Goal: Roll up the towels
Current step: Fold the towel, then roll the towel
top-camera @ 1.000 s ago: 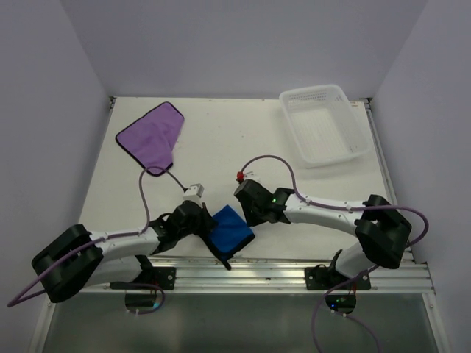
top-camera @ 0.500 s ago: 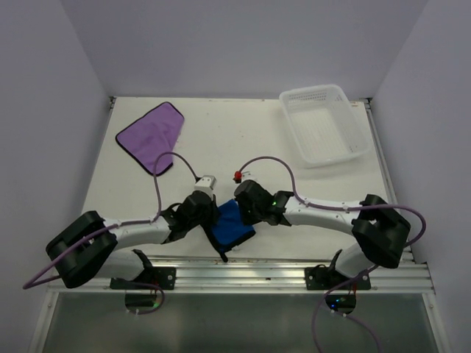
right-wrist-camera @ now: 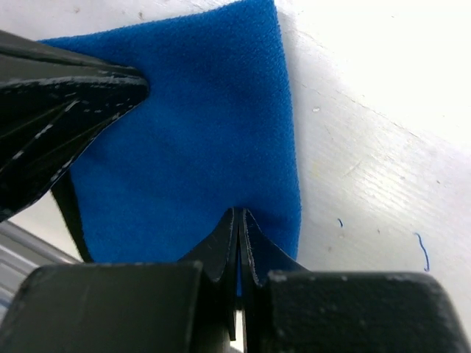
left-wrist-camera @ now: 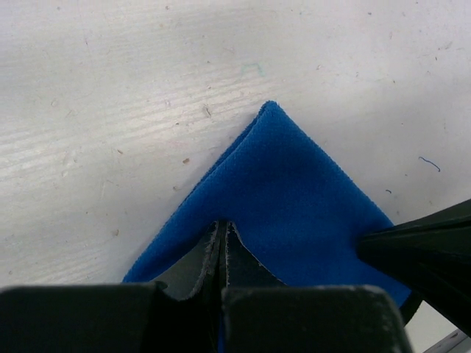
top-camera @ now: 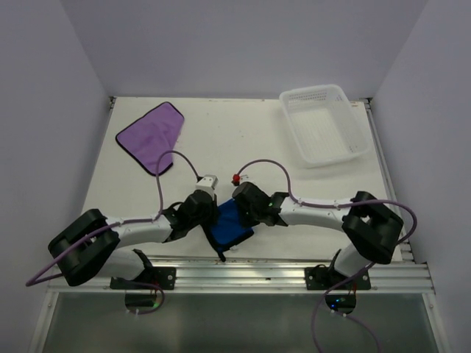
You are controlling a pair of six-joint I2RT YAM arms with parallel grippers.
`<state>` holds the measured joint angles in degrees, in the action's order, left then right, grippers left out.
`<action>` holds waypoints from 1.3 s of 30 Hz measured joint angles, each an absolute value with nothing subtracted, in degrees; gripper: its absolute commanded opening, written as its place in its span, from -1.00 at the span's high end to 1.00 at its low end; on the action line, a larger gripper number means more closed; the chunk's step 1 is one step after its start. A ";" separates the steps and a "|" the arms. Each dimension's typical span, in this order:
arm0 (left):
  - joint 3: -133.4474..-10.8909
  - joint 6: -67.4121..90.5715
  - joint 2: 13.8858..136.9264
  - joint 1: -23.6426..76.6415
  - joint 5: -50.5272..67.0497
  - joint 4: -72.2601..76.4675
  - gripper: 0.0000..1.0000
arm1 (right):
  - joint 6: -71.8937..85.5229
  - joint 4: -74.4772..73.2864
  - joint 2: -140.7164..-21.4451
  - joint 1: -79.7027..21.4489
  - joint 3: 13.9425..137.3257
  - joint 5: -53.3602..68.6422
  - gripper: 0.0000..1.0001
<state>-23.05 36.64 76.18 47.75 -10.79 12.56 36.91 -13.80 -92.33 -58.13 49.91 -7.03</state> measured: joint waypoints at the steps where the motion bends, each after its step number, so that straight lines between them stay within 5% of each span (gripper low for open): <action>1: -23.31 36.36 76.18 47.75 -10.87 12.34 1.00 | 36.88 -14.37 -91.53 -58.13 49.91 -7.16 0.99; 6: -25.39 34.63 76.31 47.57 -10.92 11.51 1.00 | 35.24 -15.99 -84.53 -58.13 49.84 -7.97 0.80; 10: -27.24 30.92 77.23 46.70 -9.93 12.64 1.00 | 31.88 -12.40 -74.91 -58.13 46.28 -7.75 0.34; 17: -31.40 26.35 80.03 45.47 -7.88 12.73 1.00 | 28.12 -11.05 -65.69 -58.13 39.46 -9.23 0.39; 27: -32.27 26.63 74.46 45.39 -4.60 12.03 1.00 | 32.49 -12.38 -70.61 -57.69 36.29 -10.96 0.28; 31: -29.95 28.56 74.17 45.39 -2.57 12.84 1.00 | 35.11 -11.07 -74.91 -57.12 36.29 -9.89 0.01; 39: -24.27 32.62 76.18 45.39 -0.89 12.78 1.00 | 39.83 -7.90 -77.65 -56.62 36.29 -9.04 0.03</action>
